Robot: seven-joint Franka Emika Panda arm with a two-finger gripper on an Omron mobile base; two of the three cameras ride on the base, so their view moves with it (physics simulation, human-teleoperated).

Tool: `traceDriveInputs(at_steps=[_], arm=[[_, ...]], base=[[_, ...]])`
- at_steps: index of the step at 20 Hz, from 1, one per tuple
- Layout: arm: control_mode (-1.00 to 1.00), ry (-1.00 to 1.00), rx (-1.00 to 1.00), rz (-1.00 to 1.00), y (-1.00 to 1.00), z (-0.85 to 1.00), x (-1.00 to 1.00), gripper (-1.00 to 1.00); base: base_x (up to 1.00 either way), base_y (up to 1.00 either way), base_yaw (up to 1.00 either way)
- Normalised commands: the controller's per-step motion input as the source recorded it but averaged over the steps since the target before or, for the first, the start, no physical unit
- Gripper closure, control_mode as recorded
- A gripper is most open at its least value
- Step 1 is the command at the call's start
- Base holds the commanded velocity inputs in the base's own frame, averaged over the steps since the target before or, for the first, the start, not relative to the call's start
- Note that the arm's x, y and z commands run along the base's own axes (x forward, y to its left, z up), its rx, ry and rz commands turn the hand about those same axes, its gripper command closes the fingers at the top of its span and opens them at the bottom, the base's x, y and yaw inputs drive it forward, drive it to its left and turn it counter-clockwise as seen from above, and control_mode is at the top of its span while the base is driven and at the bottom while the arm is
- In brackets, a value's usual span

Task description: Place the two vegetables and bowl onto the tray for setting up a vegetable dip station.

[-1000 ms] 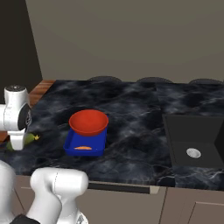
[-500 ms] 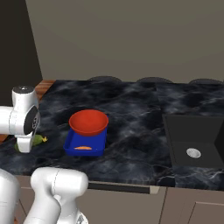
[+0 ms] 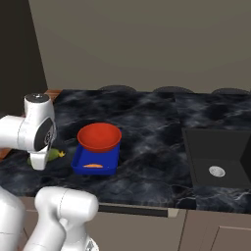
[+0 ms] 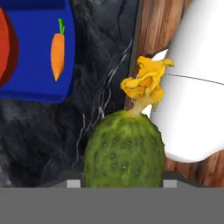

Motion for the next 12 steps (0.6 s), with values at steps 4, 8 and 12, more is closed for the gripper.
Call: traceDriveInputs(at_steps=[4,8,12], arm=[[-1.0,-0.05,0.0,-0.04,-0.42,0.09,0.0,1.0],[-1.0,-0.1,0.0,-0.05,-0.39,0.02,0.01,1.0],[-1.0,-0.05,0.0,-0.07,-0.36,0.0,0.1,1.0]], base=[[0.0,0.0,0.0],[0.0,0.0,0.0],[0.0,0.0,0.0]])
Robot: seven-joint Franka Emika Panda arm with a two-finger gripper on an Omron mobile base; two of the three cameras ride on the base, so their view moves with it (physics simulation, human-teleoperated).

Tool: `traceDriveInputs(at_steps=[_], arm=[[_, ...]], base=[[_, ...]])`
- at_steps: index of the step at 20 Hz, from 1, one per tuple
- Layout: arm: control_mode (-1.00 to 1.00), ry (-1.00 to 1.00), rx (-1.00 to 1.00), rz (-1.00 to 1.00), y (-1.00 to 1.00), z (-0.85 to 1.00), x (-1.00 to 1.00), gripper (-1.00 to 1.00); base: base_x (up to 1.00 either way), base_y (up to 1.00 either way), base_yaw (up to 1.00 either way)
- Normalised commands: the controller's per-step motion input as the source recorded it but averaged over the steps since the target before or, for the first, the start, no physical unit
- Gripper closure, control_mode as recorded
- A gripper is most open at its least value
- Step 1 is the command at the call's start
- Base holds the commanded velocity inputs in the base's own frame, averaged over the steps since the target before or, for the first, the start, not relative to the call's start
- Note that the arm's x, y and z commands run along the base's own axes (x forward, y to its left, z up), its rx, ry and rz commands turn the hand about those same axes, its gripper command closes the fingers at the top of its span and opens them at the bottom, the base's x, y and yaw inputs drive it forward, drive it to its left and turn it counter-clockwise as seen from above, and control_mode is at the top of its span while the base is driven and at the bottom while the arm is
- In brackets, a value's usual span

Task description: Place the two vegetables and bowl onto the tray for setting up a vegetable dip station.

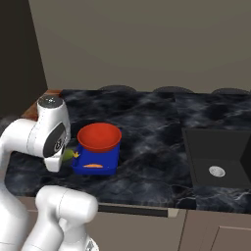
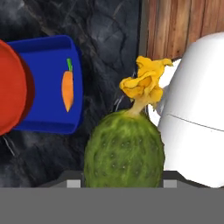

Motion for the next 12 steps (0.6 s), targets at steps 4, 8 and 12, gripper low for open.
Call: traceDriveInputs(at_steps=[4,8,12], arm=[[-1.0,0.0,0.0,-0.07,-0.29,0.0,0.2,1.0],[-1.0,0.0,0.0,-0.04,-0.27,-0.03,0.24,1.0],[-1.0,0.0,0.01,-0.01,-0.24,-0.07,0.28,1.0]], base=[[0.0,0.0,0.0],[0.0,0.0,0.0],[0.0,0.0,0.0]])
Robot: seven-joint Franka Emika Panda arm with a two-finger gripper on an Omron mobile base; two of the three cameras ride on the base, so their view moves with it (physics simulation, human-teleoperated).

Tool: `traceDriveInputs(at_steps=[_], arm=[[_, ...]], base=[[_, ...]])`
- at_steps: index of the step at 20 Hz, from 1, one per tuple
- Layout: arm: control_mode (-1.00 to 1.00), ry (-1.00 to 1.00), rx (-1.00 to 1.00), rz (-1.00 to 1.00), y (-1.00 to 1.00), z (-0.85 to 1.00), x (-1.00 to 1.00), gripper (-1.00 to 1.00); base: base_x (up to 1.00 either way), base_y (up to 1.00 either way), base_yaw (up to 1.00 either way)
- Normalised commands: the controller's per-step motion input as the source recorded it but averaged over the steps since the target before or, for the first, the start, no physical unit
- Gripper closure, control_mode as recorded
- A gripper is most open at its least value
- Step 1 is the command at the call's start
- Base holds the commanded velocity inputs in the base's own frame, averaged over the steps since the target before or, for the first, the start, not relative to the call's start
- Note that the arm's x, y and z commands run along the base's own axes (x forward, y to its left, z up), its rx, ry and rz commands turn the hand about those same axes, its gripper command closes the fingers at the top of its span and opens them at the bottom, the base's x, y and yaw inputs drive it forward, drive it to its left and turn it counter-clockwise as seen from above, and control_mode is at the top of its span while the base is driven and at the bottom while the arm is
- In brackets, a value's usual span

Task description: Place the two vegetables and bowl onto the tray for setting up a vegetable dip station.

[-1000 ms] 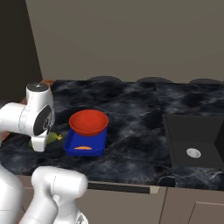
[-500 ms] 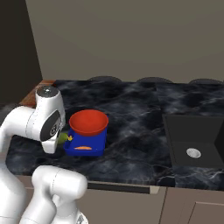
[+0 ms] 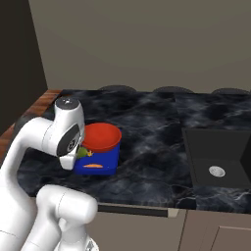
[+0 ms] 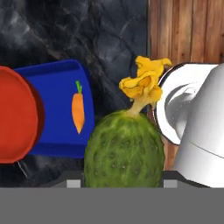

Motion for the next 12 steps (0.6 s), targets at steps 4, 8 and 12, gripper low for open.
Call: traceDriveInputs(at_steps=[4,8,12], arm=[[-1.0,0.0,0.0,0.0,-0.11,-0.17,0.24,1.0],[-1.0,-0.01,0.0,0.0,0.0,-0.22,0.19,1.0],[-1.0,-0.02,0.0,0.0,0.0,-0.18,0.28,1.0]], base=[[0.0,0.0,0.0],[0.0,0.0,0.0],[0.0,0.0,0.0]])
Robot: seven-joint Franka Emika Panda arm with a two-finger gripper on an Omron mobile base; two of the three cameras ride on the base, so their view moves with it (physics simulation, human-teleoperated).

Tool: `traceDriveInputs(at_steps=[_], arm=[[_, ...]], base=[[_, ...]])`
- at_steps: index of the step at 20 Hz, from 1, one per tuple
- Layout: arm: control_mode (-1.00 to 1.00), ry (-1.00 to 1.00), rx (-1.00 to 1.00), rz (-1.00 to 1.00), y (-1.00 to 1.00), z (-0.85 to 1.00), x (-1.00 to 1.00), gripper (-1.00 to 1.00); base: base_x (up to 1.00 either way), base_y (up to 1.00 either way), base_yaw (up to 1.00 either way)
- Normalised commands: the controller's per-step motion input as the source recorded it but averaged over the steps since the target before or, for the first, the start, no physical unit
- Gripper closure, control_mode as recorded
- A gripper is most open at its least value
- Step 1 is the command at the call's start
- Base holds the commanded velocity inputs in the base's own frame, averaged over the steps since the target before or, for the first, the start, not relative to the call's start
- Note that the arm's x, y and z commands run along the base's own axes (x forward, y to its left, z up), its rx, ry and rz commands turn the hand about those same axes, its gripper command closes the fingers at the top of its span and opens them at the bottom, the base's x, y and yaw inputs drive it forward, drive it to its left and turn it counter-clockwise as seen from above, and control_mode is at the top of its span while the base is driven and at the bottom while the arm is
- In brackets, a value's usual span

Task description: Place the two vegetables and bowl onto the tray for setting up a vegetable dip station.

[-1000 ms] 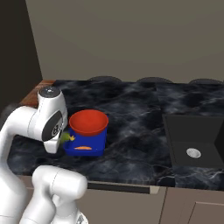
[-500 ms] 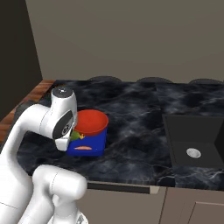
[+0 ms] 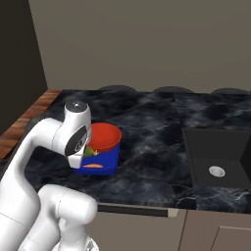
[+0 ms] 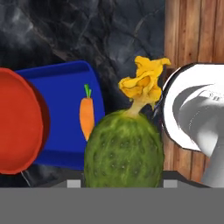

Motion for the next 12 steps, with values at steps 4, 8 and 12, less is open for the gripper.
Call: traceDriveInputs(at_steps=[4,8,12], arm=[[-1.0,-0.02,0.0,0.0,-0.06,-0.17,0.27,1.0],[-1.0,0.0,0.0,0.0,-0.01,-0.2,0.25,1.0],[-1.0,0.0,0.0,0.0,0.0,-0.18,0.23,1.0]], base=[[0.0,0.0,0.0],[0.0,0.0,0.0],[0.0,0.0,0.0]])
